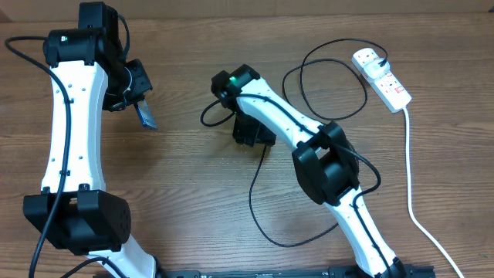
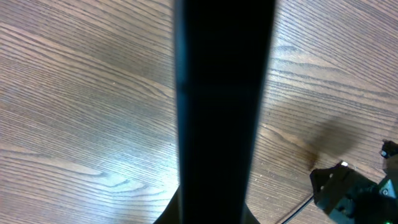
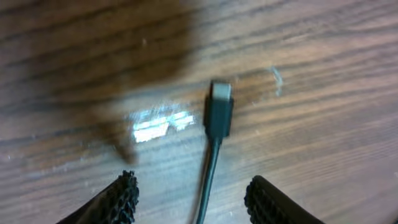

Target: Plug charger to phone and switch on socket

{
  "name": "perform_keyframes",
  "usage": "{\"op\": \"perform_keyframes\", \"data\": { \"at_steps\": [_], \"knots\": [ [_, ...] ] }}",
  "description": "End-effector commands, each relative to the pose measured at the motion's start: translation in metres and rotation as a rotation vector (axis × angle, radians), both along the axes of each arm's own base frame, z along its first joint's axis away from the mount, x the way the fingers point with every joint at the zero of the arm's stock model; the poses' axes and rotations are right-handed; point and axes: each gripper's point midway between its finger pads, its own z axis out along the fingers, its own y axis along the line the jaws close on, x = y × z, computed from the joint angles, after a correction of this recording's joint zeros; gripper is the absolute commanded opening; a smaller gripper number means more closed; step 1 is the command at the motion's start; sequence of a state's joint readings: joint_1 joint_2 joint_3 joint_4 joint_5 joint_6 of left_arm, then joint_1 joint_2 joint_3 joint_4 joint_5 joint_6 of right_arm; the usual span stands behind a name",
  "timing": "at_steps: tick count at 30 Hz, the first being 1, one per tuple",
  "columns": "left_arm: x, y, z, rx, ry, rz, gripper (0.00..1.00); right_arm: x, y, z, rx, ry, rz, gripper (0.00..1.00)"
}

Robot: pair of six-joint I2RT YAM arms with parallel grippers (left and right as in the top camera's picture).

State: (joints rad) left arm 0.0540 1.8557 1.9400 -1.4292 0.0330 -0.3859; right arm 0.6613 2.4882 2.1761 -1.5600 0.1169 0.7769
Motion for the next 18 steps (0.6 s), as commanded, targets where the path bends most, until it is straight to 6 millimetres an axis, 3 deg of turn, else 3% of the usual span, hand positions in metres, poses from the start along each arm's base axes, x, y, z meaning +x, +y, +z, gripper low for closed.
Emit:
{"op": "perform_keyframes", "data": {
  "at_steps": [1,9,13,18],
  "knots": [
    [0.003,-0.003,0.001,-0.006,-0.005,-0.028,0.04,0.001,-0.008,0.001,0.089,0.049,-0.028,0.49],
    [0.003,-0.003,0.001,-0.007,-0.007,-0.027,0.04,-0.004,-0.013,-0.023,0.115,0.083,-0.006,0.46],
    [0.003,-0.003,0.001,-0.007,-0.008,-0.027,0.04,-0.002,-0.008,-0.024,0.142,0.080,-0.003,0.39],
    [0.003,-0.003,0.001,-0.007,-0.005,-0.028,0.04,-0.001,-0.008,-0.024,0.144,0.078,0.000,0.38]
  ]
}}
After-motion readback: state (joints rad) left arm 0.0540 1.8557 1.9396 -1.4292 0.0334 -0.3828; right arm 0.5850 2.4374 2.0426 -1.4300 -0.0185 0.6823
